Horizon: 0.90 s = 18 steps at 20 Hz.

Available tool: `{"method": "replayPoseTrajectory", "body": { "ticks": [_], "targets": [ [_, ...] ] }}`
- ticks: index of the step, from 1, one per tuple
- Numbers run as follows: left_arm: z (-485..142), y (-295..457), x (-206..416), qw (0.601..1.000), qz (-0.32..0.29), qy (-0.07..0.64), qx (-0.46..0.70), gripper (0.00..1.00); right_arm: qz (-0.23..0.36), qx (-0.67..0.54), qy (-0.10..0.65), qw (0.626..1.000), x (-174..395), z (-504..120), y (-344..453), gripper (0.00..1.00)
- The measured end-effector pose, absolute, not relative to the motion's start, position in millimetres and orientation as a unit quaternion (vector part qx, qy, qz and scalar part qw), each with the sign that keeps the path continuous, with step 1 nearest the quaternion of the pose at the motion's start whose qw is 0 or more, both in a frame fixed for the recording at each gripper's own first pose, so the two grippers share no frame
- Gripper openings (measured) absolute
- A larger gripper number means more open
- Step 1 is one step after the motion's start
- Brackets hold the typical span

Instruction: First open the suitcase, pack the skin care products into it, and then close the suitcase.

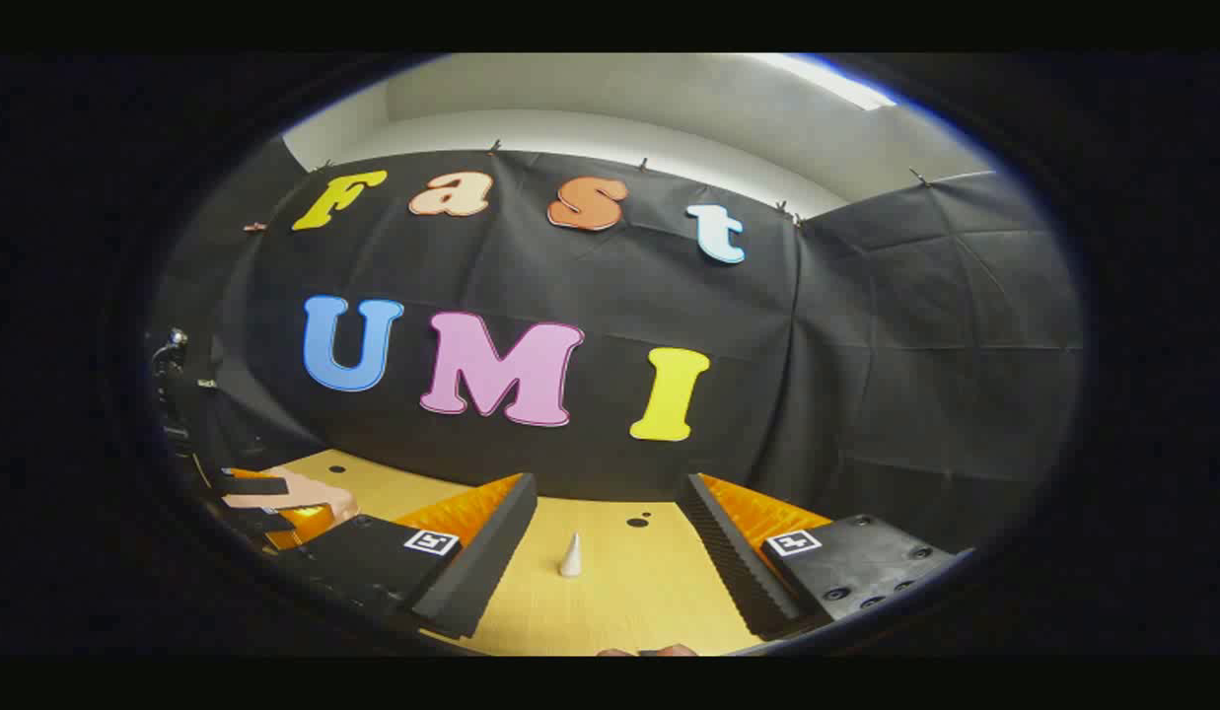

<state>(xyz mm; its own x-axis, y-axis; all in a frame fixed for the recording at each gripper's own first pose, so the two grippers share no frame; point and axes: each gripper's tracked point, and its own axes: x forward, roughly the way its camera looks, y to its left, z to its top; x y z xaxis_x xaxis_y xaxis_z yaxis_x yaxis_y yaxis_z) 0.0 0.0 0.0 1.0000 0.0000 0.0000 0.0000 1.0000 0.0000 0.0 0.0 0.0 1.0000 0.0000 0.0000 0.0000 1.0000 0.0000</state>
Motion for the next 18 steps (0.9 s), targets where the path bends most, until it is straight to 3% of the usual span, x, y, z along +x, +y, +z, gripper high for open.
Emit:
{"method": "replayPoseTrajectory", "body": {
  "ticks": [14, 18],
  "targets": [
    [-17.6, 16.2, -9.4, 1.000, -0.002, 0.011, 0.001, 0.96, 0.005, -0.010, 0.000, 1.000, -10.4, 1.6, 12.9, 0.97],
    [-42.8, 20.7, -4.2, 0.999, -0.001, 0.047, -0.006, 0.96, 0.011, 0.011, 0.017, 1.000, -9.7, -9.2, 25.2, 0.96]
  ]
}}
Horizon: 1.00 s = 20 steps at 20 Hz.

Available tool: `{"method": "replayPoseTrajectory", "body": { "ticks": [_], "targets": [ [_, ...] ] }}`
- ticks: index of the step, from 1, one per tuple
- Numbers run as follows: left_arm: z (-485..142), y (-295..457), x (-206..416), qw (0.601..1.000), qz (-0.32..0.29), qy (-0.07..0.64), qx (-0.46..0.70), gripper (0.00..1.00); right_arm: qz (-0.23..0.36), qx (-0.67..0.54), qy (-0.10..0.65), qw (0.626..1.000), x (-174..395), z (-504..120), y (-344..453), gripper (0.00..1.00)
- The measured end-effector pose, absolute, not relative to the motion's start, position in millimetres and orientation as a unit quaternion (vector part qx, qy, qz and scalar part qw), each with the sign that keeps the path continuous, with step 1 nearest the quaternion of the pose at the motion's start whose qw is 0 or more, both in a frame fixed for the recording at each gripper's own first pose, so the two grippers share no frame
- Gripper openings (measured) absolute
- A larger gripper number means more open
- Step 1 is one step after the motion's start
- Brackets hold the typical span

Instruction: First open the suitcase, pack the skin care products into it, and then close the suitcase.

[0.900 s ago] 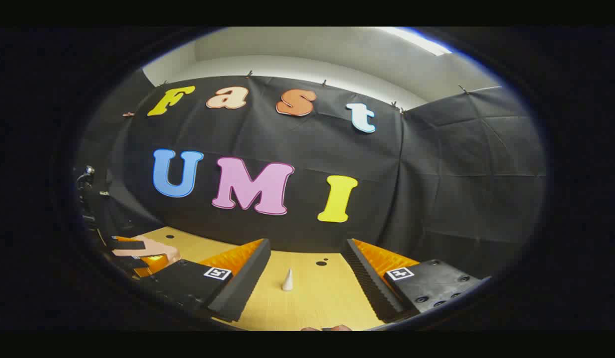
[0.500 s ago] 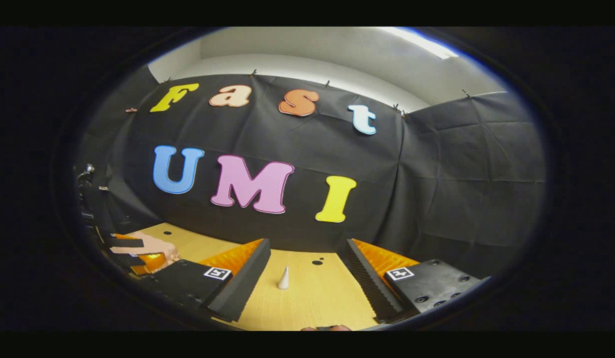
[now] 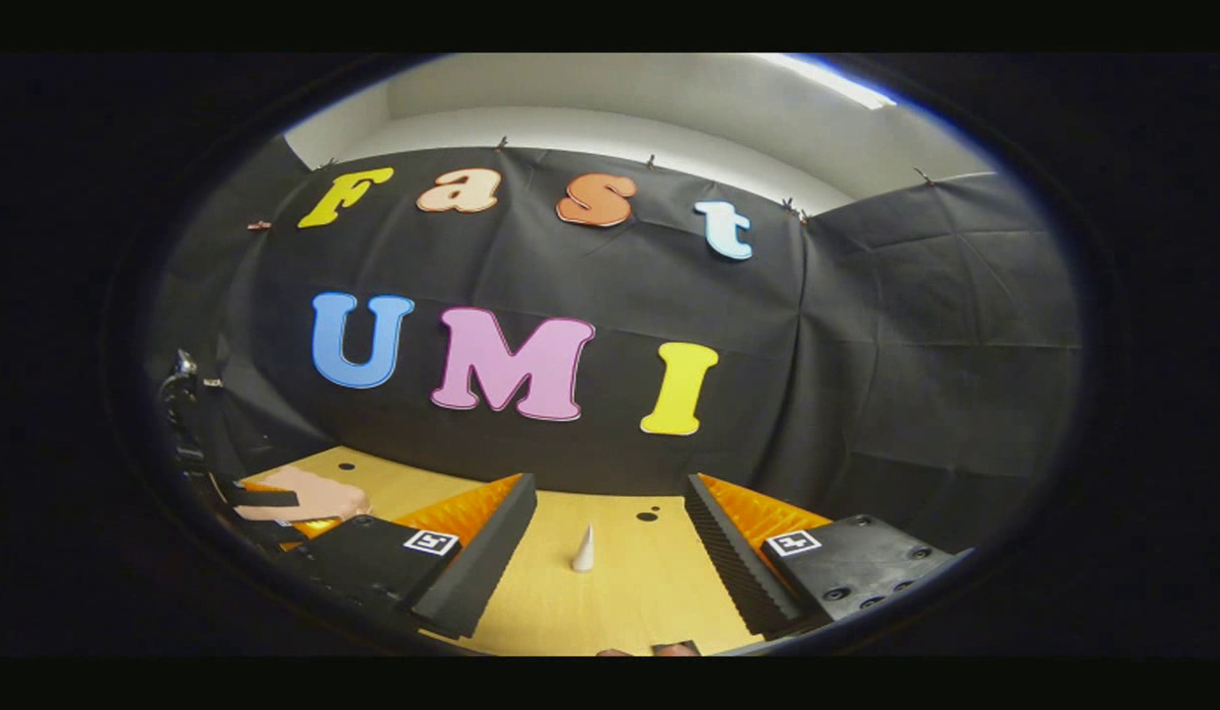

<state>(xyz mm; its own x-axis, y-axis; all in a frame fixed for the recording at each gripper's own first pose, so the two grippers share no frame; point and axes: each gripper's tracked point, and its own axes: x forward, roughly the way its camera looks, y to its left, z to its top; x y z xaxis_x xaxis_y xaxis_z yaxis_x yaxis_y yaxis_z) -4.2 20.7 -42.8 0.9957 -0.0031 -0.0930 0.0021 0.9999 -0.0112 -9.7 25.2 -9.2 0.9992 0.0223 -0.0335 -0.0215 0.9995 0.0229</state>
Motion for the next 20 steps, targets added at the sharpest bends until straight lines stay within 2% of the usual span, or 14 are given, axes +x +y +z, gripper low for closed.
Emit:
{"method": "replayPoseTrajectory", "body": {
  "ticks": [5, 11, 17, 18, 19, 20],
  "targets": [
    [-89.9, 22.5, 16.1, 0.993, -0.012, 0.116, -0.007, 0.96, 0.010, 0.018, 0.027, 0.999, -6.9, -16.2, 27.1, 0.97],
    [-129.8, 34.6, 62.5, 0.980, 0.026, 0.195, -0.030, 0.96, 0.028, 0.002, 0.034, 0.999, 8.1, -34.3, 13.9, 0.97],
    [-160.2, 58.8, 108.3, 0.957, 0.098, 0.270, -0.026, 0.96, 0.040, 0.036, 0.079, 0.995, 61.2, -78.0, -16.3, 0.97],
    [-166.8, 62.0, 113.6, 0.953, 0.107, 0.281, -0.025, 0.92, 0.043, 0.043, 0.089, 0.994, 72.2, -87.9, -21.0, 0.97],
    [-172.0, 63.4, 121.9, 0.950, 0.114, 0.289, -0.021, 0.97, 0.050, 0.048, 0.100, 0.993, 83.6, -98.5, -23.9, 0.97],
    [-175.6, 64.9, 129.5, 0.947, 0.123, 0.297, -0.016, 0.96, 0.055, 0.048, 0.113, 0.991, 94.9, -109.6, -27.7, 0.97]
  ]
}}
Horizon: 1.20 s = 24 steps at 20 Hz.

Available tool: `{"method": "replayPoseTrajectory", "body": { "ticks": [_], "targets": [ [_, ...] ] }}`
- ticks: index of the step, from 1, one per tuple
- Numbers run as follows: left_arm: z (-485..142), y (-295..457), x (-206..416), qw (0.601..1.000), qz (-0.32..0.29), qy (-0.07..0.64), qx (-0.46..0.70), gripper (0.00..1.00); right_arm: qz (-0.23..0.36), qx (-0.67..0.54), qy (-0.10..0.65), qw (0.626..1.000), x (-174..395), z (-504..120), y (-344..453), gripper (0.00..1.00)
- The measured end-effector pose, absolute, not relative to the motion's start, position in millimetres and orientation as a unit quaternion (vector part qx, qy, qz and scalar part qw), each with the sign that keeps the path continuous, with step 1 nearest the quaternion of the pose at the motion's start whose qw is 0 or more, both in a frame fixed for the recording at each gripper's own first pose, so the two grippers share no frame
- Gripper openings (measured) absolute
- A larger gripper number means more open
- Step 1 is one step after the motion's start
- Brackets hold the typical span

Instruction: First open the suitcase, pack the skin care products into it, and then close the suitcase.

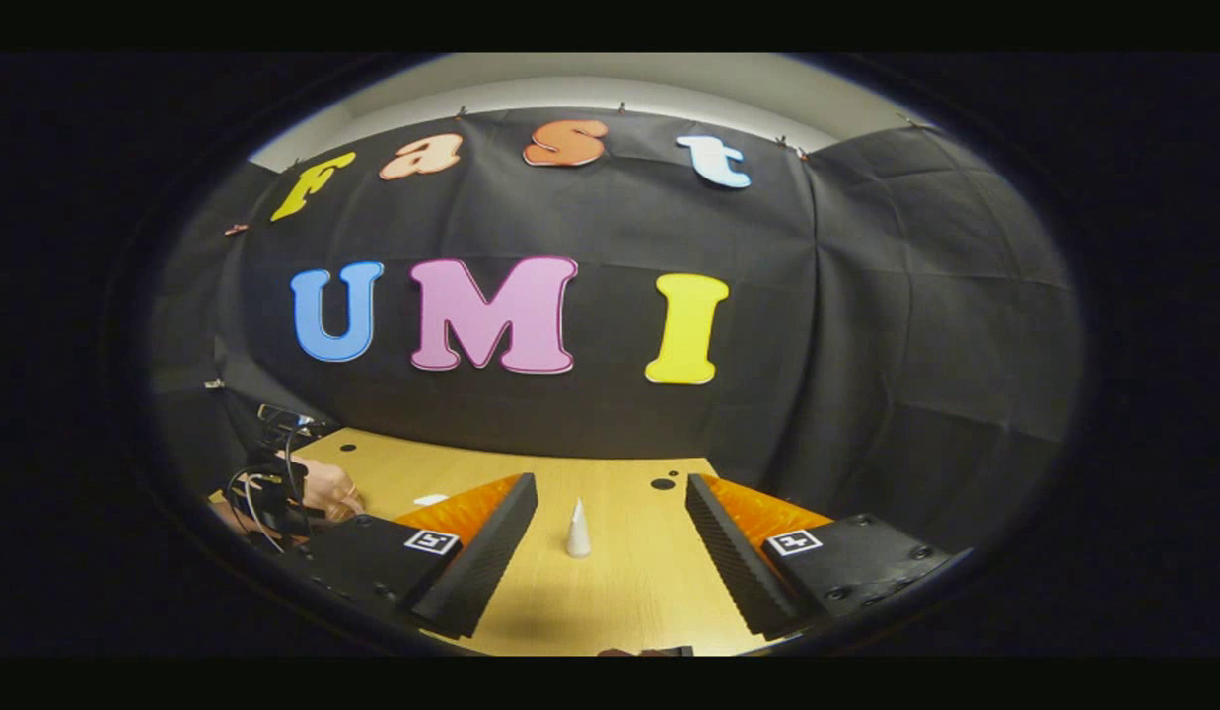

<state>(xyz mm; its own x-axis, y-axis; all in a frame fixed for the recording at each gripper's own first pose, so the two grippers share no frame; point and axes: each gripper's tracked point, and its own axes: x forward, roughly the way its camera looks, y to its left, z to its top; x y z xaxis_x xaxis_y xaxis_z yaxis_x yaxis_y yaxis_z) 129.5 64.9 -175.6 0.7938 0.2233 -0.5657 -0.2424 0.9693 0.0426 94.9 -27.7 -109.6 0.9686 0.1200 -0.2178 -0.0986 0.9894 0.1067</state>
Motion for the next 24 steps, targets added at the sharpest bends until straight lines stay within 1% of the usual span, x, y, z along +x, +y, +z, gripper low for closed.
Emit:
{"method": "replayPoseTrajectory", "body": {
  "ticks": [1, 3, 5, 6, 7, 9, 10, 12, 13, 14, 17, 18, 21, 24],
  "targets": [
    [-181.6, 67.7, 134.1, 0.943, 0.133, 0.306, -0.011, 0.93, 0.063, 0.047, 0.120, 0.990, 106.1, -117.5, -31.6, 0.96],
    [-186.9, 69.5, 146.5, 0.937, 0.145, 0.319, -0.004, 0.92, 0.074, 0.049, 0.129, 0.988, 128.0, -127.5, -38.6, 0.97],
    [-197.7, 68.1, 152.7, 0.929, 0.147, 0.339, -0.004, 0.91, 0.078, 0.057, 0.146, 0.985, 141.5, -137.1, -44.0, 0.96],
    [-199.8, 67.5, 155.3, 0.929, 0.145, 0.342, -0.008, 0.89, 0.075, 0.058, 0.145, 0.985, 144.8, -138.1, -48.4, 0.97],
    [-203.1, 62.8, 156.8, 0.928, 0.135, 0.346, -0.013, 0.81, 0.070, 0.057, 0.140, 0.986, 149.5, -137.5, -53.5, 0.97],
    [-205.0, 60.5, 162.0, 0.929, 0.124, 0.347, -0.011, 0.72, 0.060, 0.052, 0.144, 0.986, 152.7, -144.8, -59.2, 0.97],
    [-200.5, 68.8, 160.8, 0.928, 0.139, 0.344, -0.002, 0.67, 0.057, 0.052, 0.151, 0.985, 153.7, -149.7, -60.7, 0.97],
    [-203.2, 66.8, 159.4, 0.924, 0.122, 0.361, -0.037, 0.17, 0.047, 0.059, 0.160, 0.984, 152.8, -152.9, -61.9, 0.97],
    [-198.9, 65.7, 158.3, 0.923, 0.109, 0.366, -0.051, 0.17, 0.041, 0.062, 0.159, 0.984, 153.4, -150.9, -61.1, 0.97],
    [-188.3, 65.0, 157.4, 0.925, 0.098, 0.363, -0.059, 0.14, 0.036, 0.064, 0.157, 0.985, 154.0, -148.2, -59.8, 0.97],
    [-148.3, 67.1, 144.1, 0.929, 0.072, 0.359, -0.044, 0.13, 0.022, 0.055, 0.143, 0.988, 154.9, -136.9, -49.7, 0.97],
    [-132.1, 66.7, 136.8, 0.934, 0.055, 0.352, -0.039, 0.13, 0.020, 0.052, 0.140, 0.989, 156.0, -134.0, -44.2, 0.97],
    [-74.1, 76.8, 111.2, 0.946, 0.014, 0.325, -0.022, 0.13, 0.023, 0.053, 0.131, 0.990, 160.1, -128.3, -19.9, 0.97],
    [-19.6, 101.8, 84.6, 0.954, -0.002, 0.300, -0.023, 0.13, 0.037, 0.054, 0.127, 0.990, 168.1, -122.2, 12.4, 0.97]
  ]
}}
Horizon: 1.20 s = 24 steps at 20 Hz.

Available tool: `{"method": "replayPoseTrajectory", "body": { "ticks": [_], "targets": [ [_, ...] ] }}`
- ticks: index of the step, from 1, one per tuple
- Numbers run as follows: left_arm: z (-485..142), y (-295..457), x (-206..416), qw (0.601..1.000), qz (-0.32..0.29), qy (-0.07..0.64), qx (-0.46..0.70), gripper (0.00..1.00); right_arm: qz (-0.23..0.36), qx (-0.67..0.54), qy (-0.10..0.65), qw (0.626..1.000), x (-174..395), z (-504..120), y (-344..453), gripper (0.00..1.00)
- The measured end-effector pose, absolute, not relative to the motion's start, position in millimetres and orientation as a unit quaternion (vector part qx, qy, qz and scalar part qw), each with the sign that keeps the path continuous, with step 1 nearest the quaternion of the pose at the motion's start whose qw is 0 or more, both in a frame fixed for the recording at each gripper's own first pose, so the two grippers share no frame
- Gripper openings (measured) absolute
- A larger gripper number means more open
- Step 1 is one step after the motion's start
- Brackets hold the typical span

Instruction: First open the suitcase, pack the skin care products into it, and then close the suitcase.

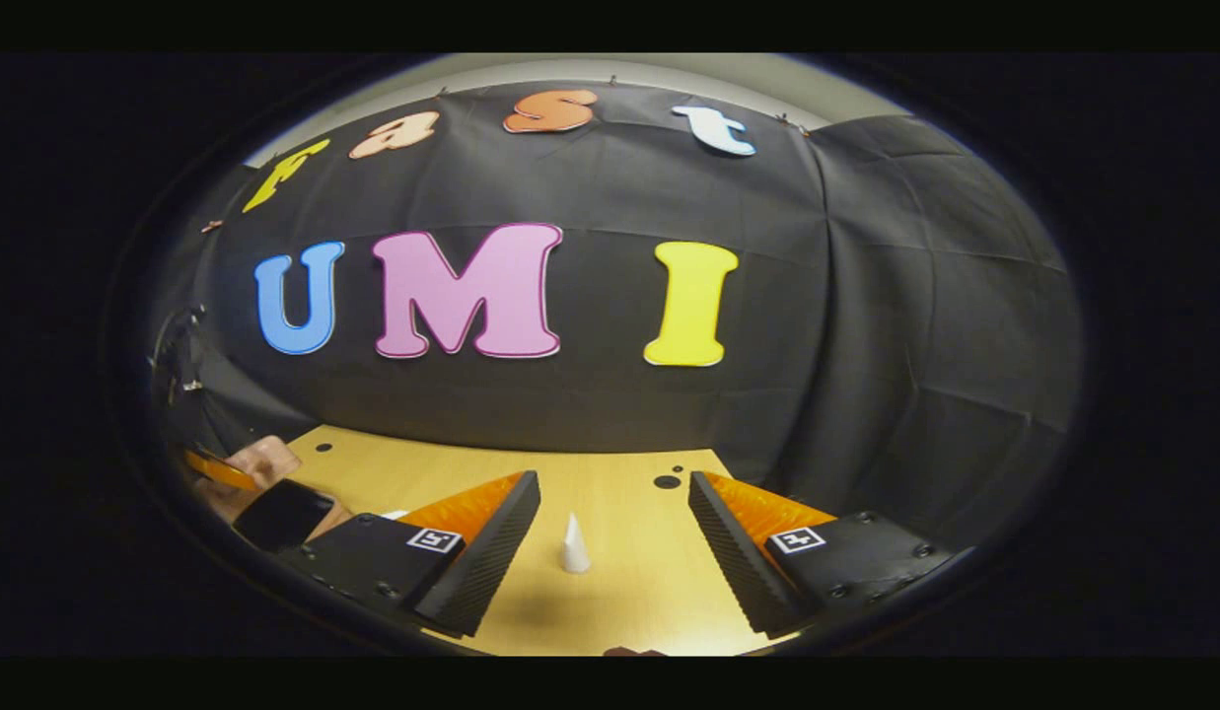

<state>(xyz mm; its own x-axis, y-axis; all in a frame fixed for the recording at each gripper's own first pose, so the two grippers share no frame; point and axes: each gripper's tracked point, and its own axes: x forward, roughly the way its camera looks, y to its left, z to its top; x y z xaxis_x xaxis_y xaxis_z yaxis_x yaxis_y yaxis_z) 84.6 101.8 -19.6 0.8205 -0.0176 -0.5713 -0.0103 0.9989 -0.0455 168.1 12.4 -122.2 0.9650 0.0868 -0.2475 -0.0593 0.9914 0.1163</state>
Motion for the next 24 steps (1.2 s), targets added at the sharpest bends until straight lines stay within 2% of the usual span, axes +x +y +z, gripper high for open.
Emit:
{"method": "replayPoseTrajectory", "body": {
  "ticks": [2, 3, 5, 10, 13, 18, 19, 20, 22, 24],
  "targets": [
    [13.6, 130.2, 69.0, 0.957, 0.001, 0.286, -0.042, 0.09, 0.049, 0.064, 0.121, 0.989, 172.7, -112.5, 33.0, 0.97],
    [28.6, 148.2, 63.7, 0.959, 0.006, 0.280, -0.053, 0.13, 0.054, 0.065, 0.118, 0.989, 174.3, -109.4, 41.0, 0.97],
    [56.8, 194.1, 60.5, 0.964, 0.029, 0.258, -0.056, 0.13, 0.061, 0.062, 0.113, 0.990, 177.8, -104.8, 54.2, 0.97],
    [94.4, 354.9, 41.9, 0.958, 0.151, 0.244, -0.014, 0.12, 0.070, 0.052, 0.117, 0.989, 179.5, -104.5, 72.2, 0.97],
    [72.4, 445.9, 28.1, 0.942, 0.212, 0.262, -0.001, 0.12, 0.066, 0.048, 0.120, 0.989, 175.1, -106.2, 74.8, 0.97],
    [-7.0, 570.0, 24.3, 0.909, 0.287, 0.301, 0.036, 0.12, 0.046, 0.038, 0.132, 0.989, 165.8, -104.2, 65.1, 0.97],
    [-19.2, 578.2, 35.6, 0.907, 0.290, 0.304, 0.033, 0.07, 0.041, 0.034, 0.134, 0.990, 164.0, -101.9, 62.6, 0.96],
    [-27.4, 583.0, 54.4, 0.912, 0.281, 0.298, 0.021, 0.06, 0.034, 0.026, 0.137, 0.990, 162.2, -99.6, 60.8, 0.97],
    [-49.0, 599.3, 49.3, 0.905, 0.296, 0.305, 0.009, 0.06, 0.028, 0.009, 0.140, 0.990, 158.9, -93.1, 62.5, 0.97],
    [-66.7, 593.1, 50.5, 0.913, 0.279, 0.298, -0.010, 0.06, 0.029, 0.014, 0.133, 0.991, 153.9, -83.6, 71.9, 0.97]
  ]
}}
